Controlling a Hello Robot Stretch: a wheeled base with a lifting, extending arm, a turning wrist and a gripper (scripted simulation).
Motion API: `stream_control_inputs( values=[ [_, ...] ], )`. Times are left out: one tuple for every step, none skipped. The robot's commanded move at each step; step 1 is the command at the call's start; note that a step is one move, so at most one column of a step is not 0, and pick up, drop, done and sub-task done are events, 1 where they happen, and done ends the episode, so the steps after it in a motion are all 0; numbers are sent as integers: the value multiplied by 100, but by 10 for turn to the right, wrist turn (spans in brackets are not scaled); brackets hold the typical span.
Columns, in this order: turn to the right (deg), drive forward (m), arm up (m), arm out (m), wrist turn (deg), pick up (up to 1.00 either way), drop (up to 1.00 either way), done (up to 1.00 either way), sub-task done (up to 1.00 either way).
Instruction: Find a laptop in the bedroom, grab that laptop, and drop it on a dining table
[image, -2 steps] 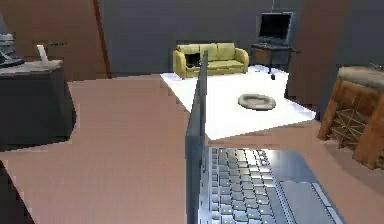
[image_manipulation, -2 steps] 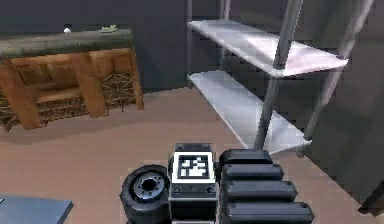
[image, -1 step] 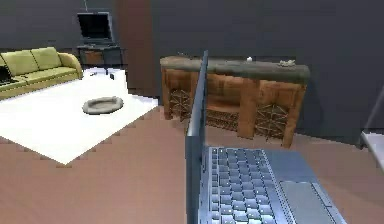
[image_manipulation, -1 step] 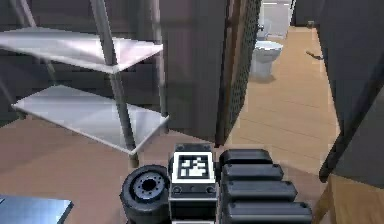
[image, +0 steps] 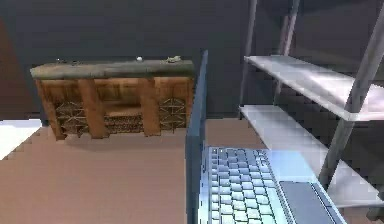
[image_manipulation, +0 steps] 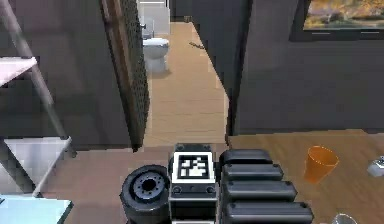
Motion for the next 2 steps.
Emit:
stream_control_inputs(
  values=[
    [450, 0, 0, 0, 0, 0, 0, 0, 0],
    [390, 0, 0, 0, 0, 0, 0, 0, 0]
  ],
)
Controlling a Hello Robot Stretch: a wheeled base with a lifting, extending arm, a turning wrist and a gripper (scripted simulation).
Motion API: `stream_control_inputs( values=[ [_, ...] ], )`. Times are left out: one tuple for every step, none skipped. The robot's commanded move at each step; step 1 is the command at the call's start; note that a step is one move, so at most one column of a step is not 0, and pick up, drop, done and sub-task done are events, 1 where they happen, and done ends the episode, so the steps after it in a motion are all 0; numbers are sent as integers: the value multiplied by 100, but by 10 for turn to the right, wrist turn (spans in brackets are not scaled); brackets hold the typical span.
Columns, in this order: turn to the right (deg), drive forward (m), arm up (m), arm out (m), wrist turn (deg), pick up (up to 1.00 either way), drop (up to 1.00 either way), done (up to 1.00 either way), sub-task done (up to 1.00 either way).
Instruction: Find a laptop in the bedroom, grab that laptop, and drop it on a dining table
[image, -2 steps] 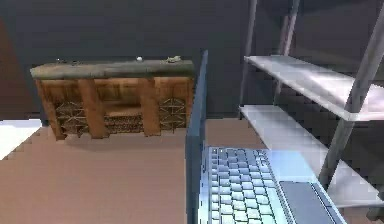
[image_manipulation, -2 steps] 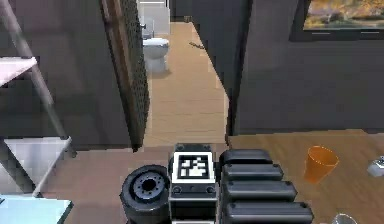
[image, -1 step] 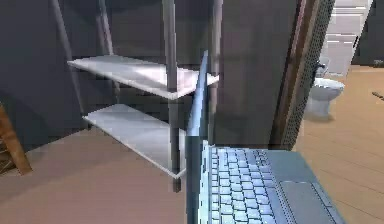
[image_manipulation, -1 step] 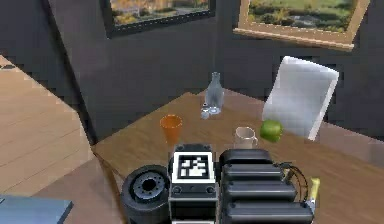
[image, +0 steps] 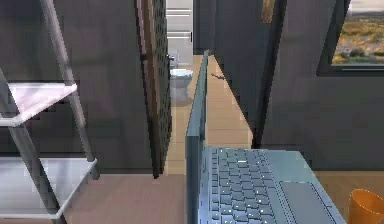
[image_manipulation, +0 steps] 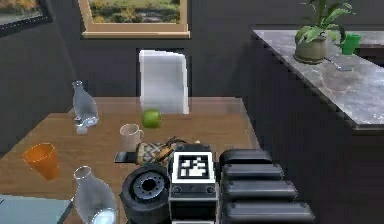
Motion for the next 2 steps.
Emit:
stream_control_inputs(
  values=[
    [0, 10, 0, 0, 0, 0, 0, 0, 0],
    [450, 0, 0, 0, 0, 0, 0, 0, 0]
  ],
)
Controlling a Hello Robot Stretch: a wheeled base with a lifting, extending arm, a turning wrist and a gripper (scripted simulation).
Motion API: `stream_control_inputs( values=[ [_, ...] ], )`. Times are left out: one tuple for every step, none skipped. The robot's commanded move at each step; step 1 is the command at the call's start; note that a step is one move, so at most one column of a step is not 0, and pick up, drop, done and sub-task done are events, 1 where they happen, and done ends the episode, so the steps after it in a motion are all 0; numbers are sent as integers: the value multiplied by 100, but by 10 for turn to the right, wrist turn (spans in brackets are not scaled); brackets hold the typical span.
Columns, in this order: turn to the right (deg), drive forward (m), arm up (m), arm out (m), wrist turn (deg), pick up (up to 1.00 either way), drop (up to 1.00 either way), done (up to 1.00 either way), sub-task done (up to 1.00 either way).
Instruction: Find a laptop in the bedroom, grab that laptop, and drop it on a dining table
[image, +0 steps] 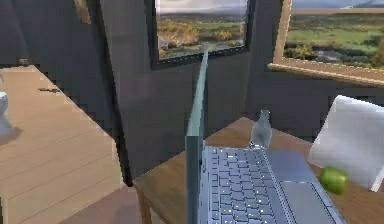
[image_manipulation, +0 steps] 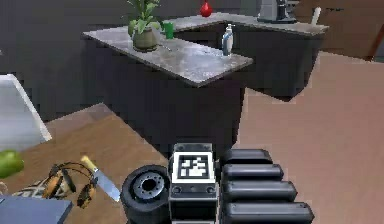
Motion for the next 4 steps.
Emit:
stream_control_inputs(
  values=[
    [300, 0, 0, 0, 0, 0, 0, 0, 0],
    [-450, 0, 0, 0, 0, 0, 0, 0, 0],
    [-210, 0, 0, 0, 0, 0, 0, 0, 0],
    [0, 0, 0, 42, 0, 0, 0, 0, 0]
  ],
)
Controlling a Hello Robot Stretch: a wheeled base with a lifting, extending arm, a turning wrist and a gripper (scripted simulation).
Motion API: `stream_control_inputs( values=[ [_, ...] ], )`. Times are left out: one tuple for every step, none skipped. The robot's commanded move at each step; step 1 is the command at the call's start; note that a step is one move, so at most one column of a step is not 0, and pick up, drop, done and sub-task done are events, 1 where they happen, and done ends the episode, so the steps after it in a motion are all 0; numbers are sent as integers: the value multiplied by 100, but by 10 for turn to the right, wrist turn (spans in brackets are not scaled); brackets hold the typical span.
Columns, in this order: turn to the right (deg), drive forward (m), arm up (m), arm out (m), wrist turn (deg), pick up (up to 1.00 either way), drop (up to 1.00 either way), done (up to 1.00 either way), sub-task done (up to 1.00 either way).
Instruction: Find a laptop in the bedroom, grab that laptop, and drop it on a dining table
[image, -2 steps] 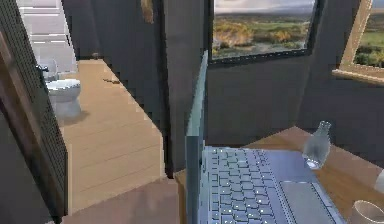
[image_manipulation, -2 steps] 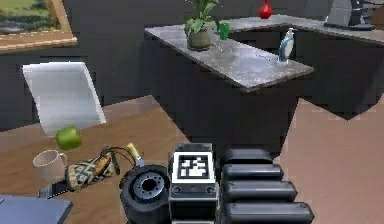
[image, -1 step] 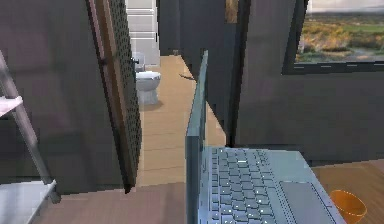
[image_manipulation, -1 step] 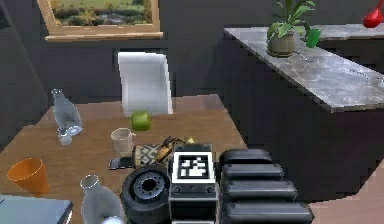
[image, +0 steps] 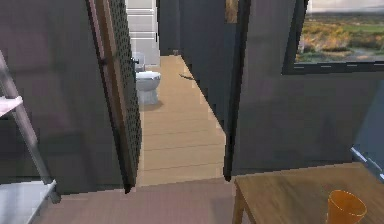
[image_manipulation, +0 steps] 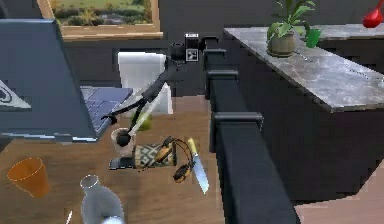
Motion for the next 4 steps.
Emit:
stream_control_inputs(
  values=[
    [0, 0, 0, 0, 450, 0, 0, 0, 0],
    [0, 0, 0, 0, 270, 0, 0, 0, 0],
    [0, 0, -4, 0, 0, 0, 0, 0, 0],
    [0, 0, -32, 0, 0, 0, 0, 0, 0]
  ],
)
